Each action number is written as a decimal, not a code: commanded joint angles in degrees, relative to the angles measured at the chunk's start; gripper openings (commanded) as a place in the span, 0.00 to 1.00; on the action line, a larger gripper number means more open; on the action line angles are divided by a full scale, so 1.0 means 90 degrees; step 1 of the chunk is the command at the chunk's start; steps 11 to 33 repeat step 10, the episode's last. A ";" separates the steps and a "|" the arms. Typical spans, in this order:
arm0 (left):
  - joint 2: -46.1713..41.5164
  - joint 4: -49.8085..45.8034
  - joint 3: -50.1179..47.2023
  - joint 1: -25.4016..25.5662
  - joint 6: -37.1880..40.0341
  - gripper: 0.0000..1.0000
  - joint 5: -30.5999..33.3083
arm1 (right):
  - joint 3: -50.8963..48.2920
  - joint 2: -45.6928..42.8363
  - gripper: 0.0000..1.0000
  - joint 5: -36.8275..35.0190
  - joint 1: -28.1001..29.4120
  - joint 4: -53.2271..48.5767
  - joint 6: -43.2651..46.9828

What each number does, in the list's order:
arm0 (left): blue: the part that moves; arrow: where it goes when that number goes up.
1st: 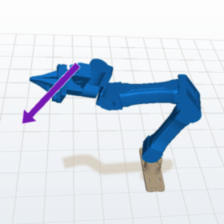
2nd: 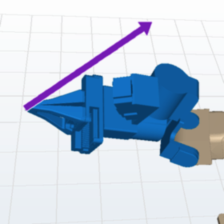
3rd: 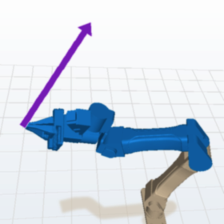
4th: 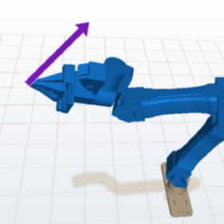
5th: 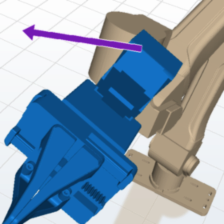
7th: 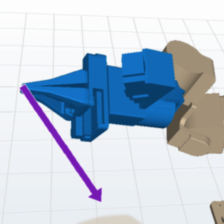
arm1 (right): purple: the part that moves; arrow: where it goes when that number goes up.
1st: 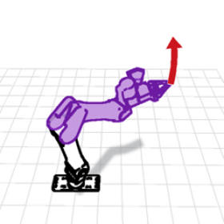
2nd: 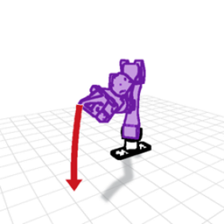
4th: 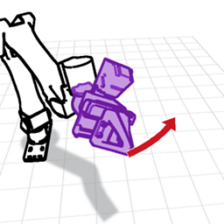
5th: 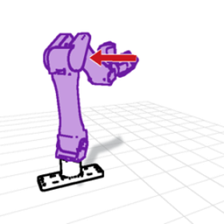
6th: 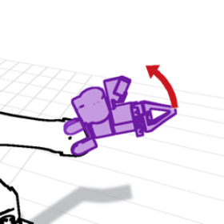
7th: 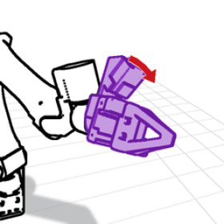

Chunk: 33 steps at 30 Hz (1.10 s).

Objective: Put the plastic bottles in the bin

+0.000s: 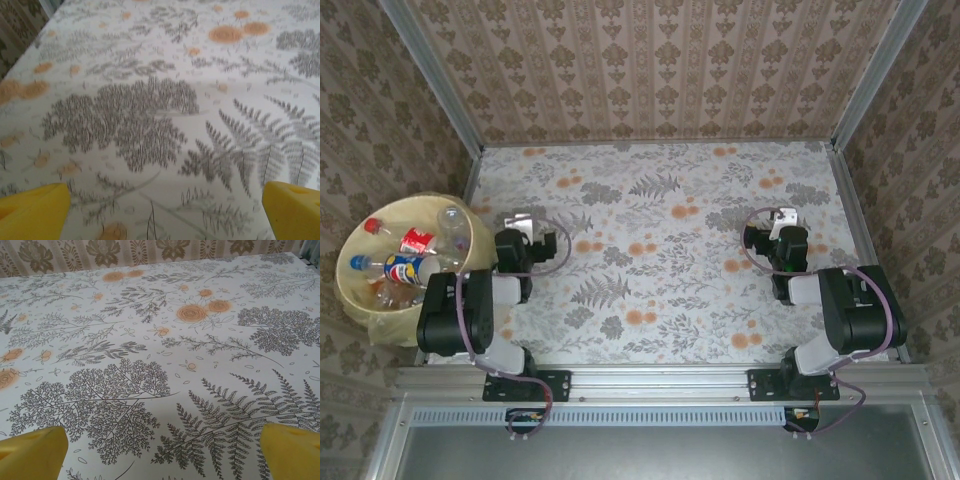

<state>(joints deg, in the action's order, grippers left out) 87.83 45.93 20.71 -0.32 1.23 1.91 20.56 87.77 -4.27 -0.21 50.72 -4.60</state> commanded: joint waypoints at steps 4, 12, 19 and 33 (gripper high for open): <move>0.0036 0.0546 0.0180 0.0319 -0.0021 1.00 0.0982 | 0.0210 0.0009 1.00 0.0030 0.0023 0.0008 0.0134; 0.0023 0.0531 0.0179 0.0290 -0.0030 1.00 0.0949 | 0.0196 -0.0004 1.00 0.0046 0.0023 0.0045 0.0150; 0.0023 0.0531 0.0179 0.0290 -0.0030 1.00 0.0949 | 0.0196 -0.0004 1.00 0.0046 0.0023 0.0045 0.0150; 0.0023 0.0531 0.0179 0.0290 -0.0030 1.00 0.0949 | 0.0196 -0.0004 1.00 0.0046 0.0023 0.0045 0.0150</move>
